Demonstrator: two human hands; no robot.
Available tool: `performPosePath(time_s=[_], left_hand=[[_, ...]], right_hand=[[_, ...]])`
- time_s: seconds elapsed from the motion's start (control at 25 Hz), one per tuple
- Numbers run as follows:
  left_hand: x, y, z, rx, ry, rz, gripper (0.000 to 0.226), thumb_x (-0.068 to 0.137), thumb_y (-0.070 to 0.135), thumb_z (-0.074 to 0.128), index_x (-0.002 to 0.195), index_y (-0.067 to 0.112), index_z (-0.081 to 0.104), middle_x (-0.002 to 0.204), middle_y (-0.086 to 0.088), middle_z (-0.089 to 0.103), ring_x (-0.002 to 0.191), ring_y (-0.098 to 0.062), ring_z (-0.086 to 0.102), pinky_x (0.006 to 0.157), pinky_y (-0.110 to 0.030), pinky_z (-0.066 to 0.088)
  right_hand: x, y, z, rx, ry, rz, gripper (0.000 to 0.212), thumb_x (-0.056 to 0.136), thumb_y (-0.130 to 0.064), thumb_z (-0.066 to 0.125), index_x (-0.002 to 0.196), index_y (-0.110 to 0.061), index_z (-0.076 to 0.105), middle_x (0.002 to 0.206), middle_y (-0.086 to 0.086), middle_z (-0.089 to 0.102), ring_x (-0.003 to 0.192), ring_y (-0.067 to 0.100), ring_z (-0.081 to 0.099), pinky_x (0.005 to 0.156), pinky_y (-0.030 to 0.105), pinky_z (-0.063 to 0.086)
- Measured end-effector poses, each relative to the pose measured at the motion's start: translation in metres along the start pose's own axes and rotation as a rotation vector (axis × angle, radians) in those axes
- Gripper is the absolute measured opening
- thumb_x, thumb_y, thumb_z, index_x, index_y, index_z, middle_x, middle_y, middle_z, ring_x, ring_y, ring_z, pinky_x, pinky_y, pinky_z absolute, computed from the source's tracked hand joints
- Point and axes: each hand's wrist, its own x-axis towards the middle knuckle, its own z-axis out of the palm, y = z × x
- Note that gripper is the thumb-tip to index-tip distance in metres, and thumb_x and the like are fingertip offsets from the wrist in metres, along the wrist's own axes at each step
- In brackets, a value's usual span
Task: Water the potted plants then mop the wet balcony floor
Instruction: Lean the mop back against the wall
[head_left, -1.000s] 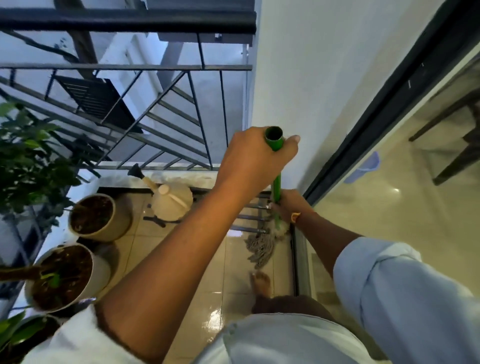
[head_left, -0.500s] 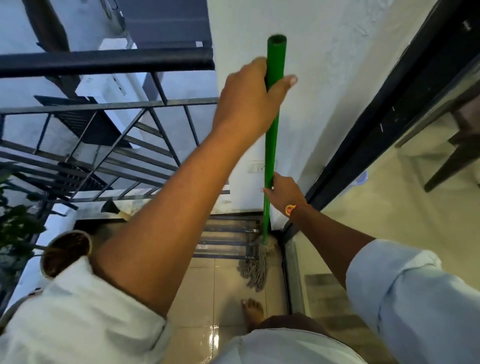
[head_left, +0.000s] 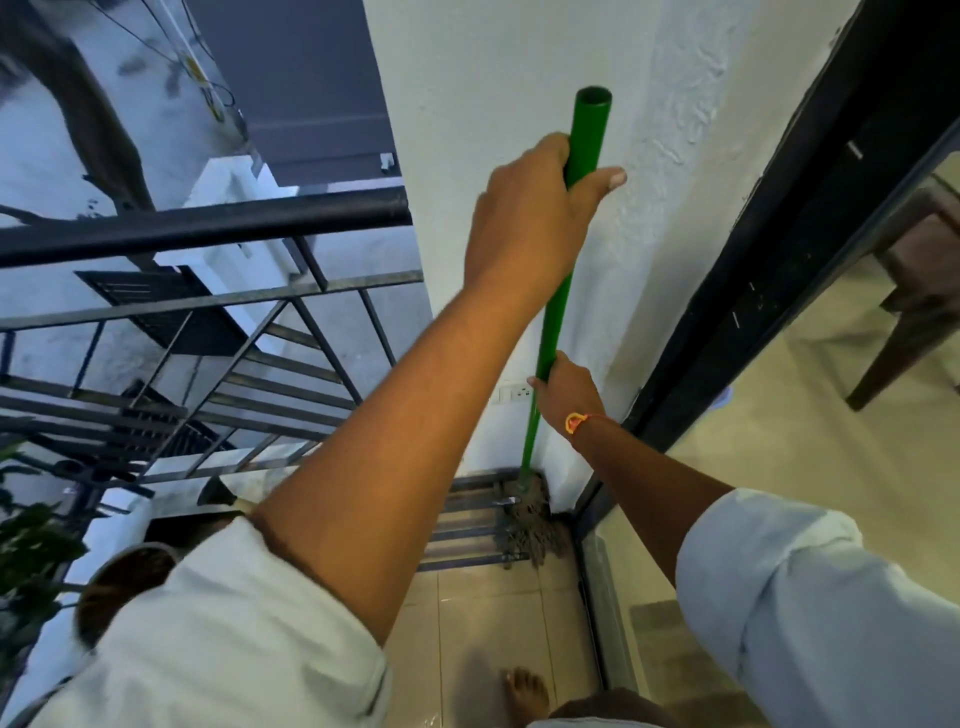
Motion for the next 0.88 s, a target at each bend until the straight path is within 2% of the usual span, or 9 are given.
performPosePath(time_s=[0.12,0.28,0.36,0.48,0.6,0.72,0.8,0.88], left_hand=[[0.008,-0.011,0.018,-0.023,-0.074,-0.018,0.029,0.1,0.047,0.064,0.096,0.02,0.057,0.076,0.012,0.055,0.068,-0.002,0.052,0.061,-0.026,0.044],[0.023,-0.023,0.041,-0.073,-0.125,-0.057,0.025,0.101,0.044,0.063,0.1,0.021,0.056,0.079,0.013,0.056,0.07,0.0,0.054,0.062,-0.021,0.046],[0.037,-0.027,0.049,-0.098,-0.13,-0.07,0.024,0.101,0.041,0.065,0.106,0.019,0.059,0.083,0.013,0.057,0.072,0.002,0.053,0.062,-0.017,0.045],[0.056,-0.029,0.06,-0.124,-0.142,-0.117,0.028,0.099,0.031,0.07,0.117,0.014,0.059,0.089,0.011,0.056,0.075,0.001,0.052,0.063,-0.013,0.041],[0.065,-0.03,0.073,-0.147,-0.128,-0.136,0.022,0.099,0.021,0.07,0.114,0.015,0.054,0.095,0.007,0.057,0.078,-0.001,0.053,0.062,-0.012,0.04],[0.066,-0.033,0.079,-0.166,-0.103,-0.153,0.026,0.101,0.014,0.066,0.124,0.009,0.055,0.104,0.003,0.058,0.083,-0.005,0.056,0.062,-0.011,0.038],[0.064,-0.036,0.08,-0.151,-0.122,-0.15,0.031,0.101,0.009,0.063,0.131,0.006,0.056,0.11,-0.002,0.06,0.097,-0.015,0.061,0.07,-0.016,0.044],[0.061,-0.041,0.079,-0.125,-0.16,-0.142,0.037,0.1,0.007,0.064,0.136,0.006,0.055,0.127,-0.009,0.065,0.115,-0.023,0.063,0.087,-0.022,0.046]], right_hand=[[0.008,0.008,0.002,0.039,-0.036,0.089,0.032,0.105,-0.028,0.054,0.123,-0.002,0.056,0.12,0.024,0.065,0.111,0.04,0.063,0.085,0.038,0.05],[0.019,0.015,0.005,0.049,-0.079,0.226,0.053,0.108,-0.045,0.037,0.124,0.002,0.057,0.126,0.025,0.063,0.115,0.04,0.06,0.081,0.034,0.043],[0.025,0.011,0.007,0.083,-0.028,0.275,0.063,0.108,-0.05,0.03,0.122,0.004,0.059,0.125,0.025,0.064,0.116,0.04,0.06,0.082,0.034,0.043],[0.036,-0.001,0.003,0.135,0.068,0.325,0.07,0.108,-0.053,0.024,0.113,0.005,0.064,0.116,0.024,0.069,0.109,0.038,0.064,0.075,0.032,0.04],[0.049,-0.012,-0.007,0.15,0.082,0.347,0.073,0.108,-0.052,0.02,0.111,0.005,0.066,0.111,0.023,0.071,0.106,0.036,0.067,0.075,0.032,0.044],[0.06,-0.017,-0.013,0.18,0.066,0.338,0.074,0.108,-0.051,0.019,0.115,0.005,0.066,0.114,0.022,0.071,0.108,0.034,0.067,0.084,0.032,0.049],[0.066,-0.02,-0.018,0.212,0.07,0.335,0.072,0.108,-0.052,0.021,0.121,0.005,0.064,0.119,0.021,0.07,0.113,0.033,0.066,0.09,0.033,0.05],[0.07,-0.023,-0.021,0.229,0.059,0.34,0.07,0.108,-0.052,0.024,0.128,0.004,0.061,0.128,0.02,0.067,0.12,0.033,0.063,0.098,0.036,0.049]])
